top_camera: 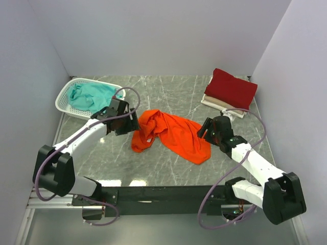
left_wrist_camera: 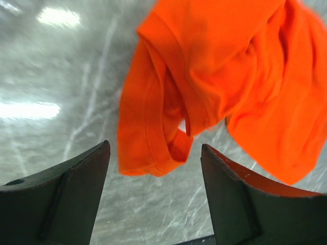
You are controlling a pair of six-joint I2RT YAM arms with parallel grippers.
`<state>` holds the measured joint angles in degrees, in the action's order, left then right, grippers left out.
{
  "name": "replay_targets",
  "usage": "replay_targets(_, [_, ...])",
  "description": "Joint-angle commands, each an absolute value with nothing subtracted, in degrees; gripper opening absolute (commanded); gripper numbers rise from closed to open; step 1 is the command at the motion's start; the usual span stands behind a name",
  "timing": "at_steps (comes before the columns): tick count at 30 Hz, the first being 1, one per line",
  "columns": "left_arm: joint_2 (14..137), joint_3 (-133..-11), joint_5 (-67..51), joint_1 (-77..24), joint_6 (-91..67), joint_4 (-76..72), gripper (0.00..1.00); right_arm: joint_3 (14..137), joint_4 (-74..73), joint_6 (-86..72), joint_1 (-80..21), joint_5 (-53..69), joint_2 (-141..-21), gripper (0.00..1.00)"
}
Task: Fold and stack the t-shirts
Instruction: Move the tshirt to the center of the board, then flatten the tshirt out
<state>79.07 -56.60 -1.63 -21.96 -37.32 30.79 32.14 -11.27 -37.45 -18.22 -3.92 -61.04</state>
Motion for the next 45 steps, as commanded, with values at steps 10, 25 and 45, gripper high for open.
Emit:
replay_targets(10, [83.7,-55.7,-6.0,-25.4,-42.4,22.0,0.74,29.9,-20.6,-47.0,-23.5,-5.7,-65.0,0.71])
replay_targets(25, [92.5,-61.2,-6.5,-27.6,-44.6,21.8,0.74,27.7,-25.1,-51.5,-24.9,-8.1,-64.6,0.70])
replay_targets(45, [96.4,-61.2,-8.9,-28.6,-45.9,17.0,0.50,28.4,-33.3,-52.6,-24.9,-12.1,-59.6,0.70])
